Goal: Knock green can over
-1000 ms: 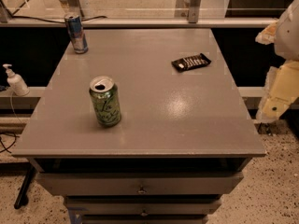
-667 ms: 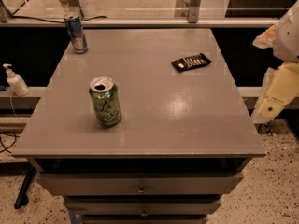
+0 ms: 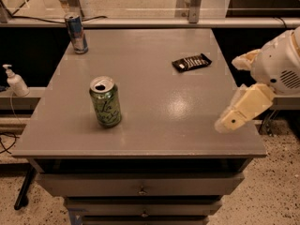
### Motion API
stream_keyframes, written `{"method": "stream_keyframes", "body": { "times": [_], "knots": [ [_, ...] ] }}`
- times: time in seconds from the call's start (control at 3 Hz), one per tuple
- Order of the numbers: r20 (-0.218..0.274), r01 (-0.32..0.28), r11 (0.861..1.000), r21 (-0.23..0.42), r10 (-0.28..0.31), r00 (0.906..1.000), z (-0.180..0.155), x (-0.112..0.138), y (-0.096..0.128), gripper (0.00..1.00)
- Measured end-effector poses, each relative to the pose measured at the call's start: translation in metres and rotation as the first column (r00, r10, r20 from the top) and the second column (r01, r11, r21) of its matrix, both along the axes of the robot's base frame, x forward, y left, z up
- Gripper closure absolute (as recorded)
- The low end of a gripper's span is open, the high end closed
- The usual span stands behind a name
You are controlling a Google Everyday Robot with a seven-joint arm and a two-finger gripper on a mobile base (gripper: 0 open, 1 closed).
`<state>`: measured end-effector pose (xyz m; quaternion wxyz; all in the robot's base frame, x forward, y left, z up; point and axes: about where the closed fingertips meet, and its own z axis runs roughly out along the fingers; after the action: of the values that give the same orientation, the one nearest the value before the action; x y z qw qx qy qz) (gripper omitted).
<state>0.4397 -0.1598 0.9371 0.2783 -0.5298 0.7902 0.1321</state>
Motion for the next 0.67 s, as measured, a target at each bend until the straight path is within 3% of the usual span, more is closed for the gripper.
{"method": "stream_keyframes", "body": {
  "times": [0.33,0.67],
  "knots": [
    [0.053,-0.013,0.983,0.185,0.003,0.9986,-0.013,0.002,0.044,0.0],
    [0.101,-0.04,0.939,0.341,0.006,0.9948,-0.014,0.001,0.096,0.0]
  ]
}}
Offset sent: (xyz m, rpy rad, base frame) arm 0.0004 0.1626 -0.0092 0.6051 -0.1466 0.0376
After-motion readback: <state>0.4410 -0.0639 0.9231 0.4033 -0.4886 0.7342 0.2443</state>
